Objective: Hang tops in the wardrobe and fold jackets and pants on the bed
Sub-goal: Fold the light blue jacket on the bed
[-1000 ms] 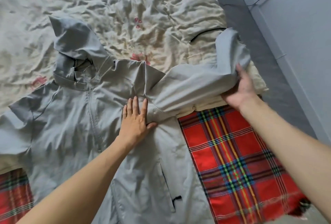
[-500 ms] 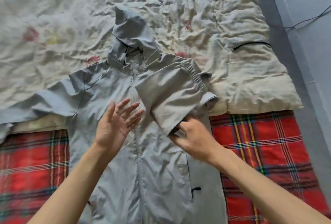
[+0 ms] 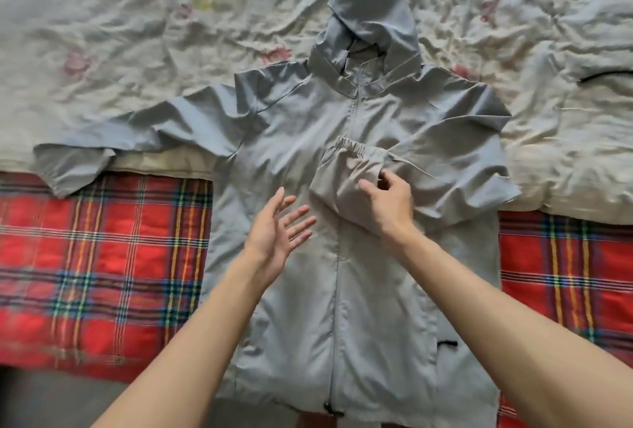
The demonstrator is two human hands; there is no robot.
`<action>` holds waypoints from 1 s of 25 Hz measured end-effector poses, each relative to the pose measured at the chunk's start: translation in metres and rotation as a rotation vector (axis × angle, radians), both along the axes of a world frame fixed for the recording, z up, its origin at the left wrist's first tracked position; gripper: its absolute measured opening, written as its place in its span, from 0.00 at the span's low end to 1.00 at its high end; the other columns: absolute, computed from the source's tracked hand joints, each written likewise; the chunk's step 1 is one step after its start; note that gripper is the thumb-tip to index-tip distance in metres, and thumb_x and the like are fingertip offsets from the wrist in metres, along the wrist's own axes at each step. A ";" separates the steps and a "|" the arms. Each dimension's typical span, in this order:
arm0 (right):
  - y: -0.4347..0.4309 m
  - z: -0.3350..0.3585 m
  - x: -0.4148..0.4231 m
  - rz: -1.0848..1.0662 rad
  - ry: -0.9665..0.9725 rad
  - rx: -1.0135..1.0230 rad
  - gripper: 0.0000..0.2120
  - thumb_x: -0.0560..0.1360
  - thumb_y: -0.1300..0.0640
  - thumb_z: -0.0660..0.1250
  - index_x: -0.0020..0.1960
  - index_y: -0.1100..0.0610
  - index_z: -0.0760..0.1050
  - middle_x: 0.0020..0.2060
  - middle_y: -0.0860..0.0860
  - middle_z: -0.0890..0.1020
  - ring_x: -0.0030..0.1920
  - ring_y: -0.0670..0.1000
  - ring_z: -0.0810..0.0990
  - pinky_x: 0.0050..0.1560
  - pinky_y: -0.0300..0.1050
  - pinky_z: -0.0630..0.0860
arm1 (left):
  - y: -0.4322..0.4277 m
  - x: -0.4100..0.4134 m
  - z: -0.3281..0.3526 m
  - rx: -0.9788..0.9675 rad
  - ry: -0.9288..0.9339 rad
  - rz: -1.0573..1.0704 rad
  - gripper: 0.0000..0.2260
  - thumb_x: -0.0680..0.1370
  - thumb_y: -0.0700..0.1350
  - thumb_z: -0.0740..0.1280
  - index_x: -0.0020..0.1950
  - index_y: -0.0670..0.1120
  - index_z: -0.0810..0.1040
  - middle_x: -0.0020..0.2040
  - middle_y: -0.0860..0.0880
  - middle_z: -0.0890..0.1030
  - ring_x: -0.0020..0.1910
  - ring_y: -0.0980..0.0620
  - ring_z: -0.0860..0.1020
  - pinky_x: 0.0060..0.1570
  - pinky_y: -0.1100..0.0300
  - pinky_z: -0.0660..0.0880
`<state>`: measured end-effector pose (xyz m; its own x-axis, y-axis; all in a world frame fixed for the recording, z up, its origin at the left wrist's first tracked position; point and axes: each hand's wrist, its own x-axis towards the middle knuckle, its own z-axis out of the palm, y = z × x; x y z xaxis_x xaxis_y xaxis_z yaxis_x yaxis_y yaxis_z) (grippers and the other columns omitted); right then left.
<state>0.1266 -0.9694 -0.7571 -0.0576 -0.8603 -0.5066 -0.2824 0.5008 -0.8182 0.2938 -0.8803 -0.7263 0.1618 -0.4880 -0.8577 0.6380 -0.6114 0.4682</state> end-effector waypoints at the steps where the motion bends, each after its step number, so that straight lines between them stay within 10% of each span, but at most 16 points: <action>1: 0.014 0.010 0.006 0.245 0.079 -0.274 0.05 0.71 0.60 0.71 0.40 0.51 0.80 0.37 0.48 0.80 0.40 0.48 0.75 0.44 0.44 0.72 | 0.010 0.014 0.006 -0.014 0.047 0.040 0.24 0.81 0.61 0.59 0.68 0.46 0.71 0.63 0.40 0.78 0.60 0.40 0.80 0.63 0.45 0.74; 3: 0.056 0.023 0.013 0.848 0.132 -0.655 0.11 0.70 0.58 0.65 0.49 0.49 0.82 0.46 0.48 0.82 0.47 0.48 0.75 0.52 0.43 0.71 | 0.035 0.040 0.018 -0.022 0.096 0.040 0.27 0.78 0.66 0.59 0.67 0.47 0.71 0.62 0.39 0.80 0.60 0.39 0.80 0.58 0.43 0.76; 6: 0.115 0.013 -0.006 1.311 0.218 -0.653 0.22 0.65 0.55 0.60 0.55 0.45 0.81 0.59 0.47 0.80 0.62 0.48 0.73 0.70 0.43 0.62 | 0.068 0.046 0.009 0.109 -0.121 -0.165 0.34 0.66 0.66 0.72 0.65 0.46 0.75 0.59 0.42 0.83 0.56 0.43 0.82 0.54 0.49 0.77; 11: 0.127 -0.006 -0.050 0.294 0.181 -0.026 0.10 0.74 0.66 0.69 0.50 0.52 0.79 0.48 0.47 0.81 0.50 0.47 0.79 0.51 0.29 0.70 | 0.087 0.014 -0.043 0.194 -0.682 -0.448 0.18 0.69 0.49 0.78 0.56 0.47 0.79 0.53 0.48 0.84 0.55 0.47 0.80 0.53 0.56 0.74; 15: 0.077 -0.025 -0.086 -0.459 -0.202 0.300 0.10 0.79 0.59 0.67 0.59 0.57 0.72 0.50 0.54 0.77 0.46 0.48 0.78 0.44 0.35 0.75 | 0.084 0.024 -0.030 0.097 -0.747 -0.009 0.06 0.78 0.46 0.71 0.52 0.46 0.79 0.46 0.51 0.82 0.49 0.51 0.81 0.48 0.61 0.74; 20: 0.005 -0.026 -0.111 -0.715 -0.554 0.364 0.10 0.76 0.47 0.66 0.54 0.51 0.73 0.54 0.47 0.78 0.57 0.47 0.77 0.66 0.45 0.71 | 0.138 0.056 -0.028 0.260 -0.805 0.119 0.15 0.80 0.43 0.68 0.65 0.41 0.73 0.58 0.47 0.78 0.57 0.48 0.77 0.57 0.57 0.72; 23: -0.010 -0.032 -0.121 -0.792 -0.512 0.358 0.09 0.81 0.48 0.63 0.57 0.51 0.75 0.52 0.46 0.80 0.57 0.46 0.79 0.59 0.44 0.77 | 0.159 0.051 -0.039 0.521 -0.718 -0.087 0.22 0.78 0.42 0.70 0.69 0.42 0.67 0.65 0.42 0.75 0.60 0.42 0.75 0.55 0.51 0.70; 25: -0.017 -0.034 -0.130 -0.816 -0.503 0.355 0.09 0.81 0.49 0.62 0.58 0.51 0.75 0.51 0.47 0.79 0.54 0.47 0.79 0.58 0.44 0.77 | 0.133 0.040 -0.031 0.481 -0.990 -0.277 0.24 0.77 0.41 0.69 0.70 0.42 0.66 0.68 0.40 0.70 0.64 0.40 0.70 0.60 0.48 0.68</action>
